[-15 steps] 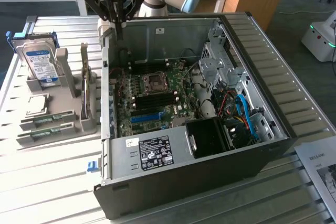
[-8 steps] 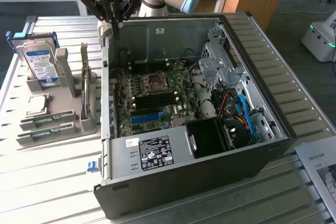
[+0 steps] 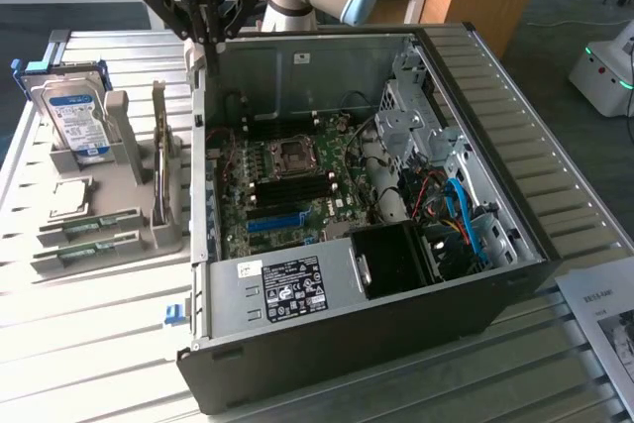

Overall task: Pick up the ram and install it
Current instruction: 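Reach for the ram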

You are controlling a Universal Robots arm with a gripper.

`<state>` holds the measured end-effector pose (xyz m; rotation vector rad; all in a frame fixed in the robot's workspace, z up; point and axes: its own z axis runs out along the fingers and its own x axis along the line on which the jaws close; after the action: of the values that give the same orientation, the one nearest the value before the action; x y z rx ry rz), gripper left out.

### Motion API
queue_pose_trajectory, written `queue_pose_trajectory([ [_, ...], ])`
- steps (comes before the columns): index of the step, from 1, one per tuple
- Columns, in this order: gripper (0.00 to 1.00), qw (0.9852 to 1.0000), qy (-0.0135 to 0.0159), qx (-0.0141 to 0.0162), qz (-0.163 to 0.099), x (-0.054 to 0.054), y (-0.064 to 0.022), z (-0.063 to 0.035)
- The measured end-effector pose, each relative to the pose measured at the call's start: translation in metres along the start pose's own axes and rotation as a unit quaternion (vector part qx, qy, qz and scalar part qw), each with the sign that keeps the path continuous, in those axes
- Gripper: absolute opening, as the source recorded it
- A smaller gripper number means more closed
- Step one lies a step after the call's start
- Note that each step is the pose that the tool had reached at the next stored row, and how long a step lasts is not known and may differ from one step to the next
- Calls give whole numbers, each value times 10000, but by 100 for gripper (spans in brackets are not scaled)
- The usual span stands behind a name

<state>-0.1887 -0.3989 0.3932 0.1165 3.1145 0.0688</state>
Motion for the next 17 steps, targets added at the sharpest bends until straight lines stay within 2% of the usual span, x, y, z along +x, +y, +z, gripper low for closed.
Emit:
queue_pose_trajectory([
  [17, 10, 10000, 2, 0, 0, 168, -12, -4],
])
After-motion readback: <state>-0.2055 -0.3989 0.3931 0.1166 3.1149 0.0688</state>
